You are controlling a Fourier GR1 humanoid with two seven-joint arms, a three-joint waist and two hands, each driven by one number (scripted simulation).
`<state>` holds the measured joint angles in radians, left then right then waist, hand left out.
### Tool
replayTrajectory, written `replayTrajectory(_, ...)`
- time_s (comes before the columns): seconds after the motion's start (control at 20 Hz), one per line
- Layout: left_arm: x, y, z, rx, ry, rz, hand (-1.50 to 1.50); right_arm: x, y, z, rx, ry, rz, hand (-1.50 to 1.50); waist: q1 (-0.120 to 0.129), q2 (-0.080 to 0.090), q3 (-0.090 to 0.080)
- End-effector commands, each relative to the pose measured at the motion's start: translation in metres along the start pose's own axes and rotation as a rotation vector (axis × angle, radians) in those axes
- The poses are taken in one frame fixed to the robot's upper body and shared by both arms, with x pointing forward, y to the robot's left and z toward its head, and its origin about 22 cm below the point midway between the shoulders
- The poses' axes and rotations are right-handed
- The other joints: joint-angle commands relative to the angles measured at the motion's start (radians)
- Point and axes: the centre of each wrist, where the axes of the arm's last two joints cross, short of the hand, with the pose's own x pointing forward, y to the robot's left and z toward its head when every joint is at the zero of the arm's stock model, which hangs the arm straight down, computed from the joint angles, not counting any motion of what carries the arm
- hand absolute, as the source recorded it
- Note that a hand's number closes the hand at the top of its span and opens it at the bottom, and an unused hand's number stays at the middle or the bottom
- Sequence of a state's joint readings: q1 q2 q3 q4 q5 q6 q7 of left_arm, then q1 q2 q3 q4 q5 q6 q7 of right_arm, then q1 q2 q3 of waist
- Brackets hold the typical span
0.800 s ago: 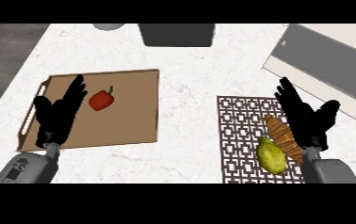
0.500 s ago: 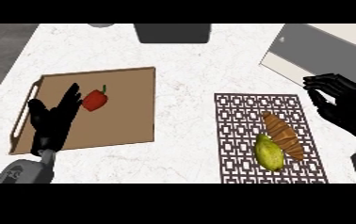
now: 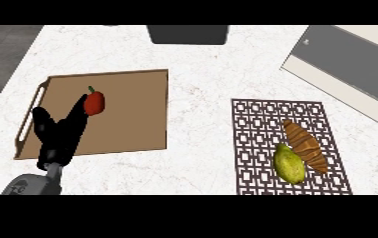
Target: Pick the croissant from the placemat and place it in the tiered shelf
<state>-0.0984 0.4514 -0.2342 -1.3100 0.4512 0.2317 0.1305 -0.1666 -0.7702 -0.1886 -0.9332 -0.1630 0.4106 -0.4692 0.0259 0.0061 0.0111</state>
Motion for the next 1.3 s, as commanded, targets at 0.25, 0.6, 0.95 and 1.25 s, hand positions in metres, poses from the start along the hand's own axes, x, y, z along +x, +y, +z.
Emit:
replayTrajectory(0.25,-0.022,-0.012,-0.001,-0.032,0.085,0.028,0.0,0.025,-0.044,-0.007,0.332,-0.045,0.052,-1.5,-0.012,-0.001,-0.01)
replayTrajectory(0.6,-0.004,-0.005,0.001,-0.001,0.075,0.033,0.0,0.07,-0.01,-0.038,0.476,0.024,0.257,-1.5,-0.027,-0.009,-0.012)
replayTrajectory(0.95,-0.005,-0.008,0.0,0.012,0.096,0.034,0.0,0.105,0.057,-0.044,0.381,0.095,0.318,-1.5,-0.046,-0.012,-0.013)
replayTrajectory(1.25,-0.011,-0.013,0.005,-0.004,0.09,0.033,0.0,0.111,0.091,-0.057,0.346,0.216,0.426,-1.5,-0.026,-0.007,-0.012)
